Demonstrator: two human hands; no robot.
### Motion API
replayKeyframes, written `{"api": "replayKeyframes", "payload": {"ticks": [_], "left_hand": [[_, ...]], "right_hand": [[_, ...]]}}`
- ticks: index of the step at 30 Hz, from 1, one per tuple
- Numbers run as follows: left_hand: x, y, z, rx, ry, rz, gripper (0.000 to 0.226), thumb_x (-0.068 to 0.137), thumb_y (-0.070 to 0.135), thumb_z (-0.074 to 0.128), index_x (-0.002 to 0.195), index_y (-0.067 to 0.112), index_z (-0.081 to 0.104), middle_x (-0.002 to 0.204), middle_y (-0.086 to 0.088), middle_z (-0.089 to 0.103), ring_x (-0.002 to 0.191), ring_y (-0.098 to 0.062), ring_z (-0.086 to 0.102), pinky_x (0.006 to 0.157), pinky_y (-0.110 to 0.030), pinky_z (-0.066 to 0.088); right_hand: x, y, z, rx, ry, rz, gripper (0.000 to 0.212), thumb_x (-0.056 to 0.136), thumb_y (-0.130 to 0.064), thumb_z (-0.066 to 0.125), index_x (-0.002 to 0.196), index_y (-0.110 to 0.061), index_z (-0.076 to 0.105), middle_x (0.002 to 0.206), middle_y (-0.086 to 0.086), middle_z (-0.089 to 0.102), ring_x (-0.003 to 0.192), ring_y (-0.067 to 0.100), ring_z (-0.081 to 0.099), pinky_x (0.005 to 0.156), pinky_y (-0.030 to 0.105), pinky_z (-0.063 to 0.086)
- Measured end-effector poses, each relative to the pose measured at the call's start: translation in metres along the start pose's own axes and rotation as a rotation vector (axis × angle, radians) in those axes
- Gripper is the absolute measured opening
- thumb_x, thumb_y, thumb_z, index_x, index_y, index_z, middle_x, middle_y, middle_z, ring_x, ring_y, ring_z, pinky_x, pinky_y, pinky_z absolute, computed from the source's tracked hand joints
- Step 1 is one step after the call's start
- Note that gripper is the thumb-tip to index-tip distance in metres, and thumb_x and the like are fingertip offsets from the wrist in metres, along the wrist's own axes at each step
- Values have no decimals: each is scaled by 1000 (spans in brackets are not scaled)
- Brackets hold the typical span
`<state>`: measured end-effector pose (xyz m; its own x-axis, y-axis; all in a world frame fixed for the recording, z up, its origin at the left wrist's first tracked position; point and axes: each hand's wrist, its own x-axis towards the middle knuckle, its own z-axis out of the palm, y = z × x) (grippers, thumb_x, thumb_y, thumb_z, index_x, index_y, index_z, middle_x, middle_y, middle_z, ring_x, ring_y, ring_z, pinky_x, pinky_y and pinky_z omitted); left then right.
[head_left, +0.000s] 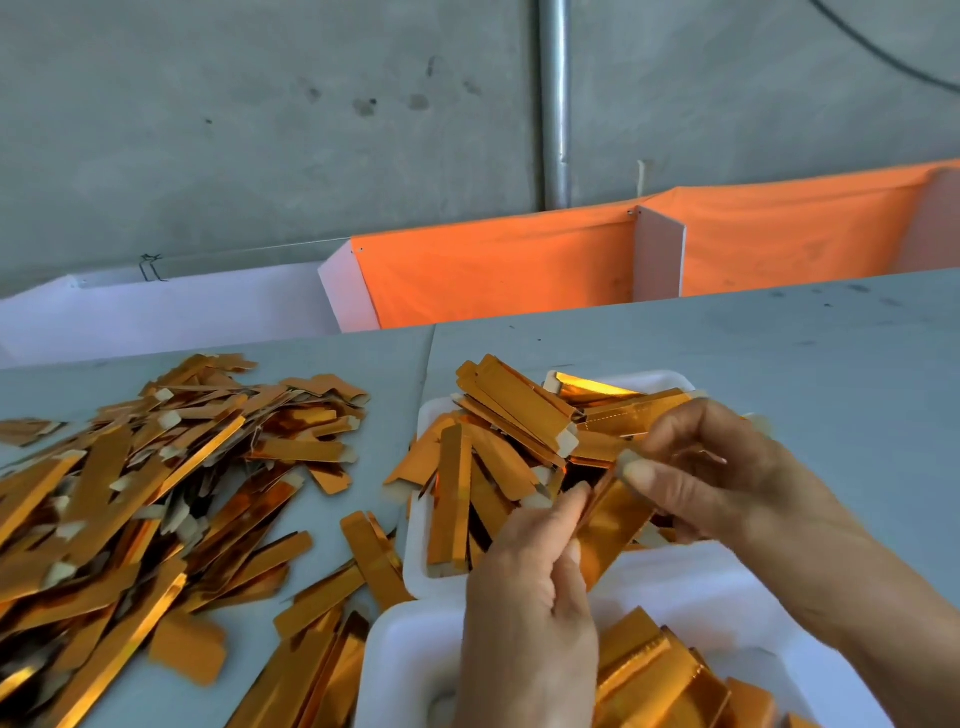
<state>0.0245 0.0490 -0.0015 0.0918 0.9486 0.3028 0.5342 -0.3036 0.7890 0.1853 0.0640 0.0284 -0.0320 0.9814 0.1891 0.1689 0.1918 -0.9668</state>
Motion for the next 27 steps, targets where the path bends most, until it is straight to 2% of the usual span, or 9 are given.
{"api": "replayKeyframes", "payload": {"ticks": [3, 5, 8, 11, 15, 19, 23, 25, 27], "left_hand": [[0, -2, 3, 64, 38, 66, 51, 98, 9, 41, 133, 46, 40, 100, 27, 47, 101, 12, 41, 79, 0, 34], [0, -3, 3, 92, 34, 87, 55, 98, 10, 40, 136, 49, 34, 99, 27, 43, 99, 7, 44, 79, 0, 34], [0, -2, 4, 127, 16, 100, 56, 98, 12, 38, 139, 49, 30, 94, 29, 36, 97, 6, 43, 78, 2, 31], [0, -2, 6, 109, 12, 129, 46, 98, 24, 39, 138, 47, 36, 95, 27, 38, 100, 10, 40, 78, 0, 34], [-1, -1, 9, 70, 34, 159, 37, 95, 35, 44, 131, 43, 48, 99, 28, 45, 101, 13, 42, 79, -1, 37], [0, -3, 11, 36, 69, 190, 33, 93, 26, 51, 123, 34, 61, 102, 32, 56, 101, 14, 50, 81, -1, 41], [1, -11, 15, 182, 174, 256, 24, 86, 8, 64, 103, 21, 73, 87, 14, 71, 88, 8, 58, 66, 6, 38], [2, -14, 15, 271, 184, 281, 21, 81, 3, 68, 96, 17, 74, 76, 12, 70, 78, 2, 60, 60, 6, 37], [0, -11, 16, 293, 179, 304, 22, 85, 5, 64, 101, 18, 72, 80, 11, 70, 76, 0, 63, 63, 1, 40]], "right_hand": [[0, -1, 3, -195, 36, -53, 26, 57, -49, 70, 77, -34, 65, 79, -9, 60, 66, 4, 56, 59, 21, 46], [-1, -1, 6, -286, 29, -30, 20, 59, -48, 70, 76, -40, 65, 87, -12, 60, 69, 0, 56, 57, 18, 46], [2, 2, 6, -245, -9, 25, 16, 73, -23, 76, 72, -34, 66, 81, -11, 62, 65, 0, 56, 54, 16, 46], [1, 0, 3, -97, -123, 106, 16, 79, -9, 72, 73, -23, 70, 71, -3, 64, 59, 6, 55, 54, 18, 46], [1, 0, -1, -29, -177, 108, 15, 81, -8, 69, 70, -18, 72, 61, -4, 62, 57, 5, 56, 55, 17, 47], [0, -1, -1, 83, -212, 69, 6, 72, -19, 67, 73, -17, 73, 67, -1, 63, 62, 7, 58, 58, 17, 48], [0, 1, -1, 100, -250, 55, 7, 73, -20, 67, 75, -17, 74, 72, -1, 67, 68, 7, 61, 62, 18, 50], [0, 0, 1, 108, -242, 50, 9, 73, -19, 67, 76, -15, 74, 69, 3, 65, 64, 9, 60, 59, 18, 50], [-1, 0, 2, 99, -198, 47, 10, 72, -19, 67, 75, -13, 74, 59, 4, 60, 55, 10, 57, 53, 18, 48]]}}
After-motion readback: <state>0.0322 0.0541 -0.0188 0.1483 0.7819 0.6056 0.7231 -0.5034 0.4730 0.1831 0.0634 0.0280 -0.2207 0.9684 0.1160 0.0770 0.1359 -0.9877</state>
